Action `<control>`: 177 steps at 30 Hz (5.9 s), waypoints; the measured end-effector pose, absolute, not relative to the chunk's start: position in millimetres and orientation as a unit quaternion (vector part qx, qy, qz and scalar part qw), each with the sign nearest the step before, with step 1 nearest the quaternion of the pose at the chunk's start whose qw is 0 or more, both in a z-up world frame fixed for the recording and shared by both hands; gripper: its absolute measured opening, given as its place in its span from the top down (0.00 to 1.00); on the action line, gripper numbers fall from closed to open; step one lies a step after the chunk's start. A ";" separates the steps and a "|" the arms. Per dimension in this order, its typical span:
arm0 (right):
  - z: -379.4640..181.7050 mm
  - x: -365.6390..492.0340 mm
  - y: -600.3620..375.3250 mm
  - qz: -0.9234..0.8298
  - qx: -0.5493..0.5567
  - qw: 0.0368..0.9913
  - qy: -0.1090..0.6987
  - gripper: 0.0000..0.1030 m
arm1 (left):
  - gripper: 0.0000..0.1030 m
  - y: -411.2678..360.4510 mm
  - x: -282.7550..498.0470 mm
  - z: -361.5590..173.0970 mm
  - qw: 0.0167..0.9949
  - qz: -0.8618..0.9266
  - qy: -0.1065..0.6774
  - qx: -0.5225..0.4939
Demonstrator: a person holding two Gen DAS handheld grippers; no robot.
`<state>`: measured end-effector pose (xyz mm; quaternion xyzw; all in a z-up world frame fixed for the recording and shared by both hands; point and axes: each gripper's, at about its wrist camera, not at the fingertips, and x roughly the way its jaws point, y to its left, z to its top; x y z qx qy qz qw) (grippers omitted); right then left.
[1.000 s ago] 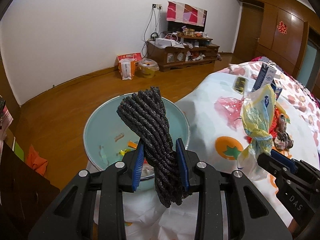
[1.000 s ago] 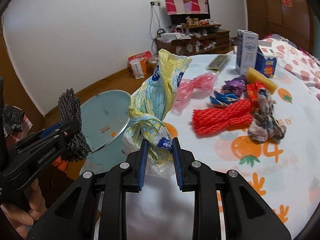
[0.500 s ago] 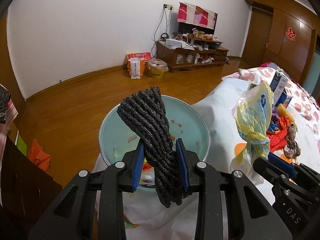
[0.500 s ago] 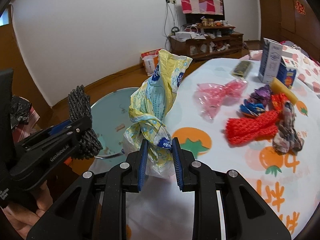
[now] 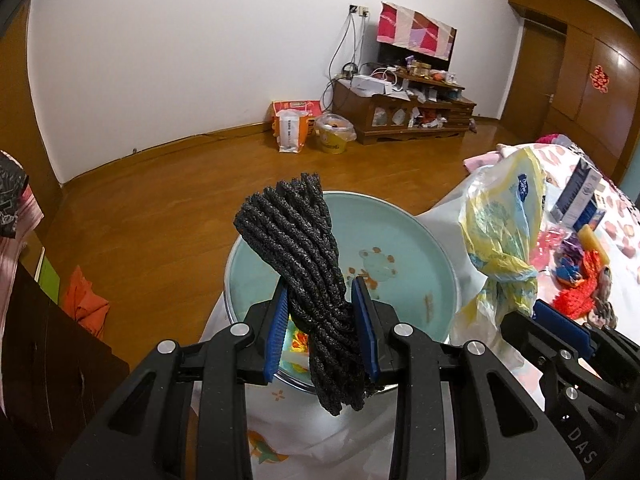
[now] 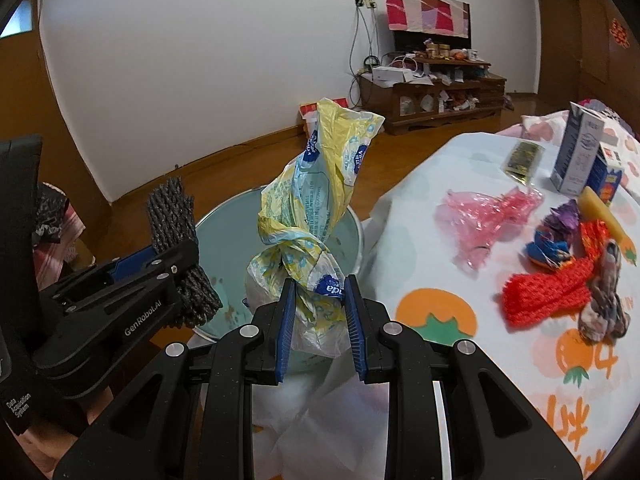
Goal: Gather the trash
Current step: 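Carry the yellow-blue bag over the bin with the right tool while the left tool carries the black net, then open the right tool over the bin while the left tool releases the black net, then grasp the plaid cloth on the table with the right tool, then grasp the red mesh net with the left tool, then carry the red net over the bin with the left tool while the right tool carries the plaid cloth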
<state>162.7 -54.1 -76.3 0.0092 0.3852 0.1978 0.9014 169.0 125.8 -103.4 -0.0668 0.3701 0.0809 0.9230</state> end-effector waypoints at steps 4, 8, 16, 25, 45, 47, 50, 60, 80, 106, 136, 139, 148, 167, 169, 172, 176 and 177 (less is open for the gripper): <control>-82.6 170.7 -44.6 0.200 0.005 0.898 0.391 0.75 | 0.69 131.9 179.1 -107.3 0.921 0.087 0.375 -0.068; -91.8 181.9 -36.1 0.201 0.000 0.893 0.402 0.75 | 0.69 137.9 187.4 -113.0 0.917 0.093 0.380 -0.070; -106.9 195.8 -21.7 0.206 -0.009 0.886 0.415 0.75 | 0.69 148.3 203.8 -124.4 0.912 0.099 0.393 -0.069; -117.4 208.1 -12.4 0.211 -0.018 0.882 0.421 0.73 | 0.69 149.3 215.1 -136.6 0.904 0.102 0.409 -0.070; -83.5 173.1 -72.0 0.155 0.027 0.915 0.371 0.32 | 0.16 132.5 196.0 -121.9 0.907 0.145 0.393 -0.040; -80.0 166.0 -82.7 0.138 0.029 0.922 0.362 0.26 | 0.12 130.0 190.5 -117.9 0.909 0.146 0.389 -0.040; -74.0 156.9 -98.3 0.112 0.033 0.932 0.342 0.18 | 0.08 120.9 183.8 -109.6 0.912 0.149 0.381 -0.031; -59.9 128.5 -143.4 0.075 0.046 0.943 0.320 0.18 | 0.07 87.5 165.6 -93.3 0.920 0.127 0.370 -0.016; -85.5 94.9 -258.3 -0.034 0.093 0.934 0.342 0.18 | 0.07 -5.0 147.3 -111.3 0.917 0.023 0.398 0.028; -126.5 201.6 -304.4 0.000 0.082 0.889 0.450 0.64 | 0.16 -98.0 205.0 -115.7 0.910 -0.115 0.389 0.087; -103.9 119.5 -348.7 -0.026 0.165 0.897 0.409 0.76 | 0.78 -141.1 211.7 -134.1 0.887 -0.181 0.417 0.083; -100.5 112.8 -342.7 -0.024 0.161 0.900 0.405 0.76 | 0.80 -132.1 199.4 -128.9 0.889 -0.182 0.414 0.072; -89.6 97.2 -316.2 -0.010 0.149 0.905 0.399 0.76 | 0.80 -99.6 165.0 -106.7 0.906 -0.158 0.389 0.057; -81.9 101.7 -232.1 0.060 0.100 0.907 0.404 0.76 | 0.80 -13.0 142.1 -90.9 0.924 -0.067 0.377 0.025; -81.5 102.4 -224.7 0.066 0.095 0.907 0.405 0.76 | 0.80 -6.5 141.7 -92.0 0.924 -0.059 0.377 0.021; -79.8 104.8 -213.3 0.076 0.087 0.907 0.405 0.76 | 0.80 3.6 141.2 -92.6 0.925 -0.048 0.376 0.017; -78.0 110.1 -196.2 0.089 0.077 0.907 0.405 0.76 | 0.80 18.9 141.8 -92.5 0.927 -0.033 0.374 0.008; -77.1 110.6 -192.1 0.091 0.076 0.907 0.404 0.76 | 0.80 21.5 142.3 -92.5 0.927 -0.030 0.375 0.007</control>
